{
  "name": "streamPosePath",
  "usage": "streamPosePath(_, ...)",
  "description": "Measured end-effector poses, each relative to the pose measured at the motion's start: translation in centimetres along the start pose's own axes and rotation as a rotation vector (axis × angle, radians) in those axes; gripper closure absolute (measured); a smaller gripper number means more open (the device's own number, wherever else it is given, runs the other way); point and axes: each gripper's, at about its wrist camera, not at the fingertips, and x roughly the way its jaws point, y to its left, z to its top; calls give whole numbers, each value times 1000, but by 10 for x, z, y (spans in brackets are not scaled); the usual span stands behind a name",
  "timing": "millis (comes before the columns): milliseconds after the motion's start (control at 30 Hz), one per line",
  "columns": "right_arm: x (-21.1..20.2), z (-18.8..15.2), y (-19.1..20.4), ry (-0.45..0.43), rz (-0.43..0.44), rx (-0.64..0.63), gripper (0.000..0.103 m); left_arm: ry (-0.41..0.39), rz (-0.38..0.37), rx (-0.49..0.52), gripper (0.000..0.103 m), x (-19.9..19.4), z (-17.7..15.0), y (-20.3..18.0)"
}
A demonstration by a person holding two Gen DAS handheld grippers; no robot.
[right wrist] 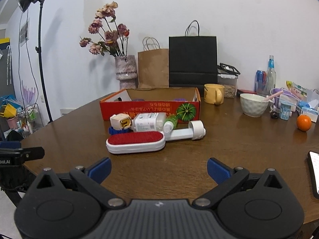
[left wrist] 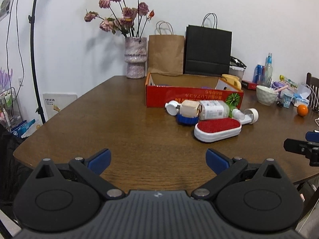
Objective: Organize rigid objects
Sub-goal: 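Move the right tool toward the white bottles and green bottle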
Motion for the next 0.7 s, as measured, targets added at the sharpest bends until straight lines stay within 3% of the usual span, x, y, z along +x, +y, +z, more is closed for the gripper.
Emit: streamPosePath(700, 47, 9, -10, 40, 18, 21, 0, 55, 7, 16, 0, 44, 13, -4)
